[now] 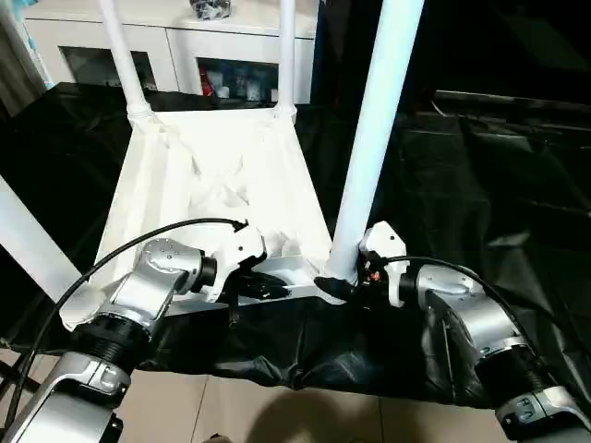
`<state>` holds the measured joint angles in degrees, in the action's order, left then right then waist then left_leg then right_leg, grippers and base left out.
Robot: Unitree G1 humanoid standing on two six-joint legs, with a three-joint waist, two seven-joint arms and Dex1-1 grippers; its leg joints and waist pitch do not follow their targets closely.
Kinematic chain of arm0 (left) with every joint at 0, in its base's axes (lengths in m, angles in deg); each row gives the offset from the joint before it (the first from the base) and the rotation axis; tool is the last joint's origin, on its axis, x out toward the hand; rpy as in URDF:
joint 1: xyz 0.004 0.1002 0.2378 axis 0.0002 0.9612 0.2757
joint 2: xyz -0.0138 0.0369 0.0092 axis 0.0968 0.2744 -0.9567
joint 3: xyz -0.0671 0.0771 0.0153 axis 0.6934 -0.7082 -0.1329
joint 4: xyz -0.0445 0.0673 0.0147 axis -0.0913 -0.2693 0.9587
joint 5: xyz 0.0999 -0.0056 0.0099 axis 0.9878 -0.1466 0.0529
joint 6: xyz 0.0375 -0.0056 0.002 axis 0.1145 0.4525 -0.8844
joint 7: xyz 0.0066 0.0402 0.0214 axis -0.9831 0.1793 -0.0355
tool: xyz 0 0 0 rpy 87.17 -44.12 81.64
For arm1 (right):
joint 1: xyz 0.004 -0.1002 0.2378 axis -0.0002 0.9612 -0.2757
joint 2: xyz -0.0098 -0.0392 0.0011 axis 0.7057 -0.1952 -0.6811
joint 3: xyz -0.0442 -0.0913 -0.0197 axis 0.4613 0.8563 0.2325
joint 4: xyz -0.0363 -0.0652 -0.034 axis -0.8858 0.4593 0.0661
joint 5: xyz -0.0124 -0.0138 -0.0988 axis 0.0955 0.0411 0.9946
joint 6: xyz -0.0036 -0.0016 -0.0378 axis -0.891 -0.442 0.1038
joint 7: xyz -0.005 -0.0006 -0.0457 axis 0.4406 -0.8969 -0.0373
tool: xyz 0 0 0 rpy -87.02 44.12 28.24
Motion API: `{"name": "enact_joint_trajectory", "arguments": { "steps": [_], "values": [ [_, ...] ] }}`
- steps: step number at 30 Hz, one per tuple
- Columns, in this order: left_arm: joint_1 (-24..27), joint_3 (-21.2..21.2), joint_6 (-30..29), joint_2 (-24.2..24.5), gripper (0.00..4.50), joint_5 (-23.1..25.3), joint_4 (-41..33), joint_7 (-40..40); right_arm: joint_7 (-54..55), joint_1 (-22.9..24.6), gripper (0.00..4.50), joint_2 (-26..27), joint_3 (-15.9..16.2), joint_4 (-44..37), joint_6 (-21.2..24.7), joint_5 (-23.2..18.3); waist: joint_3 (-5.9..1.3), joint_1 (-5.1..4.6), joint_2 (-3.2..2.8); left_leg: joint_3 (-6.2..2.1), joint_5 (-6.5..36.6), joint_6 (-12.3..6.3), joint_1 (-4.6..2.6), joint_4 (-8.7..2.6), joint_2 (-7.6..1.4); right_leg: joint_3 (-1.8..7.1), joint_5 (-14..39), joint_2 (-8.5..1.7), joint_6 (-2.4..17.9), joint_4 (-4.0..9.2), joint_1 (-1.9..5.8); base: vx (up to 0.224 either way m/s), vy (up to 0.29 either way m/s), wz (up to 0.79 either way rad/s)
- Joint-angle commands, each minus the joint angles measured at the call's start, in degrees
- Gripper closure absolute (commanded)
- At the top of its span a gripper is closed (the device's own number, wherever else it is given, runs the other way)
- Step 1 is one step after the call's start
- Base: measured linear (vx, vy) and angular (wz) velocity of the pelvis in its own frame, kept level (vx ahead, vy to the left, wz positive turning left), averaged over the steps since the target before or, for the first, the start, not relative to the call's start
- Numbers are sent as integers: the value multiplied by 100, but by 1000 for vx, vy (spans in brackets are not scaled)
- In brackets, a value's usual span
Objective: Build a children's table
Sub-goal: Rotate leg to tighten
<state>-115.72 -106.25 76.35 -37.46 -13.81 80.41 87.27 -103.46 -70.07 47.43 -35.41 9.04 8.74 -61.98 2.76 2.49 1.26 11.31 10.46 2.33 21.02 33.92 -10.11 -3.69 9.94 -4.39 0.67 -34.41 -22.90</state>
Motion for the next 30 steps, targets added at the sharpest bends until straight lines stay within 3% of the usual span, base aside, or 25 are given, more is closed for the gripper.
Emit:
{"name": "enact_joint_trajectory", "arguments": {
  "steps": [1, 6, 9, 13, 18, 21, 23, 24, 25, 30],
  "values": [
    [115, -109, -57, -2, 450, -46, -61, 144, 112, -103, 160, -25, -68, 216, 61, 113, -333, 43, 10, -162, 1369, -118, -81, -417, -334, 289, 1530, -445, 1289, 401, 246, 0, 0, 0],
    [64, -43, -58, -52, 450, -10, -55, -73, 176, -122, 175, 100, -105, 314, 43, 82, -328, 28, 44, -167, 1455, -92, -83, -423, -336, 293, 1653, -452, 1252, 411, 238, 0, 0, 0],
    [-134, -10, -156, -532, 450, 300, 160, -1131, 1203, -74, 176, 500, -362, 514, -54, 174, -314, 25, 72, -168, 1570, -5, -110, -432, -342, 293, 1962, -455, 1167, 455, 204, 0, 0, 0],
    [-257, -18, -197, -1004, 450, 411, 229, -1755, 2076, -18, 177, 933, -495, 632, 20, 253, -314, 22, 82, -185, 1655, 86, -105, -443, -335, 293, 2175, -459, 1029, 482, 196, 0, 0, 0],
    [-373, -184, -151, -1481, 450, 591, 256, -2293, 3184, -41, 177, 1640, -620, 867, 163, 344, -320, 21, 52, -184, 1658, 81, -94, -456, -325, 301, 2029, -447, 990, 488, 181, 0, 0, 0],
    [-383, -272, 35, -1640, 450, 684, 263, -2391, 3299, -87, 177, 1920, -512, 915, 15, 461, -323, 13, 33, -195, 1779, 113, -97, -465, -322, 291, 2065, -447, 962, 494, 180, 0, 0, 0],
    [-342, -283, 203, -1606, 450, 680, 263, -2235, 3231, -130, 177, 1959, -536, 923, -118, 463, -323, 8, -13, -196, 1851, 113, -94, -469, -313, 294, 2021, -438, 938, 501, 184, 0, 0, 0],
    [-337, -285, 218, -1598, 450, 680, 262, -2213, 3222, -133, 177, 1959, -544, 920, -125, 454, -324, 6, 4, -195, 1874, 107, -97, -470, -314, 293, 2022, -436, 932, 509, 183, 0, 0, 0],
    [-328, -289, 242, -1587, 450, 679, 261, -2180, 3207, -136, 122, 1961, -556, 915, -136, 439, -323, 10, 7, -195, 1902, 99, -98, -468, -315, 295, 2046, -445, 935, 506, 181, 0, 0, 0],
    [-140, -213, 531, -1135, 450, 505, 164, -1450, 2319, -48, 79, 1426, -480, 526, -144, 389, -331, -3, -44, -206, 1890, 57, -76, -477, -318, 293, 1880, -435, 974, 492, 213, 0, 0, 0]
  ]
}}
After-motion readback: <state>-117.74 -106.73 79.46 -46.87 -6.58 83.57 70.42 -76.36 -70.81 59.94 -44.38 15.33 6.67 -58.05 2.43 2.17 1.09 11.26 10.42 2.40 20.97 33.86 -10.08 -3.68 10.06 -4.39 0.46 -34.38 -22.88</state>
